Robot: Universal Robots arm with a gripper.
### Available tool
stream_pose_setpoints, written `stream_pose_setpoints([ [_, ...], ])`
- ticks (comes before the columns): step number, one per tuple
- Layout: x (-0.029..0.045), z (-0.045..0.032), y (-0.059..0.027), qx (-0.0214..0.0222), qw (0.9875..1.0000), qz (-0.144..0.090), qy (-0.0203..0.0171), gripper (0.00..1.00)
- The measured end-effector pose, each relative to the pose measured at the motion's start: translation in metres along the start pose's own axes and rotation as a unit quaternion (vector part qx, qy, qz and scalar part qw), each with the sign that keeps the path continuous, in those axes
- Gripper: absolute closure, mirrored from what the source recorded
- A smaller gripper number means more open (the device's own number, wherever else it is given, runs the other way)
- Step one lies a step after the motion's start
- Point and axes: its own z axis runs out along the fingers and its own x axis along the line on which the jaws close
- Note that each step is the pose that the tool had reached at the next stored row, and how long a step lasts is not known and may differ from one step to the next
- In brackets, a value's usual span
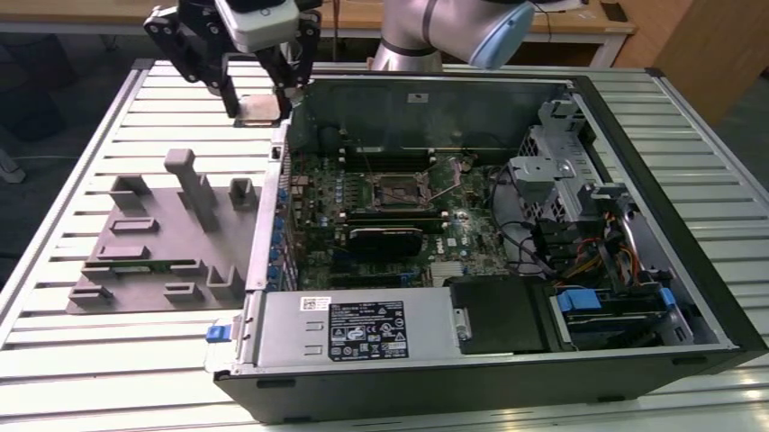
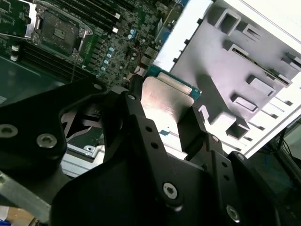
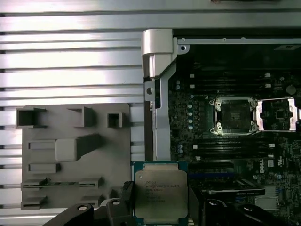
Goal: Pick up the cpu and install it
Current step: 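Pick up the cpu and move it towards the insertion slot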
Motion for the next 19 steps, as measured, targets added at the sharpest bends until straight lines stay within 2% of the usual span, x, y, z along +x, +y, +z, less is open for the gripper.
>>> stream_pose_setpoints([
  [12,-0.0265,0.0004,0.0012,0.0000,1.0000,0.000,0.0000,0.46],
  [19,-0.0445,0.0008,0.0020,0.0000,1.0000,0.000,0.0000,0.46],
])
